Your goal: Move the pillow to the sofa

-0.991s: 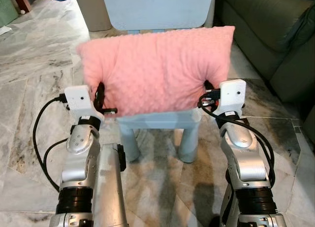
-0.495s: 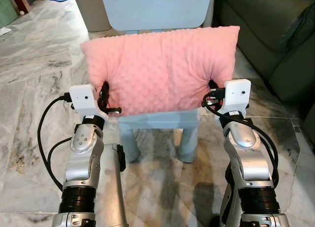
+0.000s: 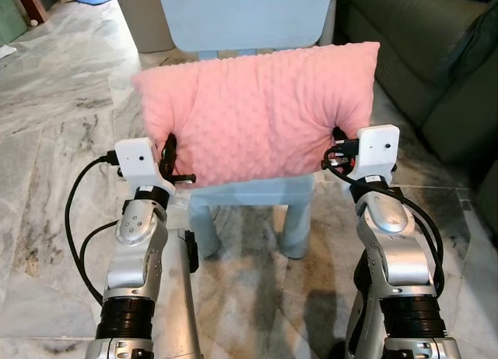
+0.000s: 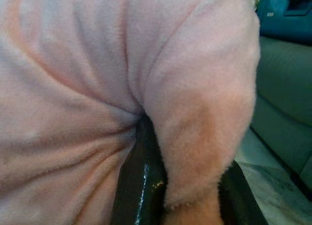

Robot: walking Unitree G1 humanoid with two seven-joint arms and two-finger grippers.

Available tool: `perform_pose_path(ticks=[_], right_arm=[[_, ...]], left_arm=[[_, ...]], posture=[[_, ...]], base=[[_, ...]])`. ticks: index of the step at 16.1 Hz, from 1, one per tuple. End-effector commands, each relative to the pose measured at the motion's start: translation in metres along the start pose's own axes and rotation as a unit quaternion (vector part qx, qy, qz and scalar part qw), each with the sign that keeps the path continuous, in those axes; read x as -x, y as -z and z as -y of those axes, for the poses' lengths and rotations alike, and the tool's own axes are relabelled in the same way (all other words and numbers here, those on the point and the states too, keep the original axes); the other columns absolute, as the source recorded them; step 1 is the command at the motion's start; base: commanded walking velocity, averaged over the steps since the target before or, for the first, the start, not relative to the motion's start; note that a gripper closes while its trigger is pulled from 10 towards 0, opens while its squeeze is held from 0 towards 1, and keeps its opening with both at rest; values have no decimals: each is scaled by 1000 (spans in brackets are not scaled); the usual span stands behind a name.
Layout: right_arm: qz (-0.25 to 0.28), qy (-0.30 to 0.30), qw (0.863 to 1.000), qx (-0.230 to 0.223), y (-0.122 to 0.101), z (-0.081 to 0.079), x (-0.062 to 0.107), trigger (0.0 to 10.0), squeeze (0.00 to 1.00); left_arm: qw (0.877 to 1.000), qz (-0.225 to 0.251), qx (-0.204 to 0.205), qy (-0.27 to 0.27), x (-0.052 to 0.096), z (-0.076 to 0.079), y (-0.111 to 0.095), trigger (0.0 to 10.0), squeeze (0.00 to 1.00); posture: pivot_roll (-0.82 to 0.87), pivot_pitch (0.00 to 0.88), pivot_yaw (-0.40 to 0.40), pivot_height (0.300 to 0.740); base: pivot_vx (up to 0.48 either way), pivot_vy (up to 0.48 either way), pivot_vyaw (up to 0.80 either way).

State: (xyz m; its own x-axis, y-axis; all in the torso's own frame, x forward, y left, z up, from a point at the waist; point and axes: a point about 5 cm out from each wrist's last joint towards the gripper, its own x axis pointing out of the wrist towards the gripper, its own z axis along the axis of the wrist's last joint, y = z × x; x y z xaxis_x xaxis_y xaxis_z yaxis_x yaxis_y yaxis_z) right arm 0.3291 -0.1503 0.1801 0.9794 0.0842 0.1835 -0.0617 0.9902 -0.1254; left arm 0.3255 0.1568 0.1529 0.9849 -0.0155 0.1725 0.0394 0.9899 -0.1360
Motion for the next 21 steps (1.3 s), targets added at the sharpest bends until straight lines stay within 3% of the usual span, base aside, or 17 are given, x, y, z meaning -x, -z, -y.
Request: perform_pose_path(ticks=[1, 21], right_arm=[[12, 8, 1000, -3, -7, 2, -3, 10000, 0], [16, 9, 1000, -5, -12, 4, -6, 10000, 0]], left_arm=[[1000, 2, -4, -3, 1, -2, 0, 10000, 0], [1000, -13, -5, 3, 0, -2, 5, 10000, 0]], posture=[[-2, 0, 47, 415], [-6, 0, 45, 640]], base=[[0, 0, 0], [0, 0, 0]])
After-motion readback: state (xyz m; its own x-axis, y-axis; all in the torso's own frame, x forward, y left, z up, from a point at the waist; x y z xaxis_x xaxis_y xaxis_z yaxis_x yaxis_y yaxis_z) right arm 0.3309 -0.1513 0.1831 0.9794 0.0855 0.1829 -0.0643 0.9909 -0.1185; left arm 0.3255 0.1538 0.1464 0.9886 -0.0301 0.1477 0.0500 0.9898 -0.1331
